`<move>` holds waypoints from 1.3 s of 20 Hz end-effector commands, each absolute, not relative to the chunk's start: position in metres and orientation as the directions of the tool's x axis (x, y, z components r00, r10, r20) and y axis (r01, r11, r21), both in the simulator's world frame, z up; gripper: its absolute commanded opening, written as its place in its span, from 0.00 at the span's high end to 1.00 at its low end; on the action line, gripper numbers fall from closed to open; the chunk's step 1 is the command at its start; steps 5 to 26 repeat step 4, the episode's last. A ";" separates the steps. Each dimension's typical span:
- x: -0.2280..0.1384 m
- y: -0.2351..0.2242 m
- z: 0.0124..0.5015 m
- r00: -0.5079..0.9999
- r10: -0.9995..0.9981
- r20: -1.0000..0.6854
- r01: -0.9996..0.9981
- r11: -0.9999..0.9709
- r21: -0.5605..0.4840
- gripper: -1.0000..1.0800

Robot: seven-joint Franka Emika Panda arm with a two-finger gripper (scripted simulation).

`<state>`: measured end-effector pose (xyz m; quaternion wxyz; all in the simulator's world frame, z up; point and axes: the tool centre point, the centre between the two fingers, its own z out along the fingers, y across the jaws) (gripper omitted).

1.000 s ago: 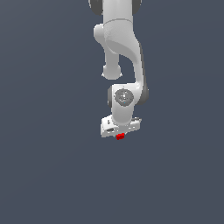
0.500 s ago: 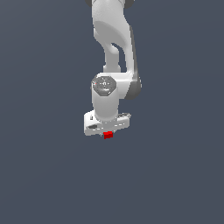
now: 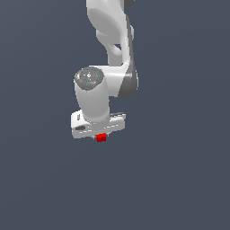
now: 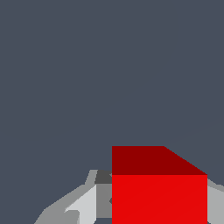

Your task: Pick up the red cube and move it to a goal position.

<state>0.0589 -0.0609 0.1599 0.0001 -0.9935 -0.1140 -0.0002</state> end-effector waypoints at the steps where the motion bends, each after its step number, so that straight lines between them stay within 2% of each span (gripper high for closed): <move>1: 0.061 -0.064 0.164 0.974 0.228 0.000 0.228 -0.974 0.000 1.00; 26: 0.062 -0.064 0.164 0.974 0.228 0.000 0.228 -0.974 0.000 1.00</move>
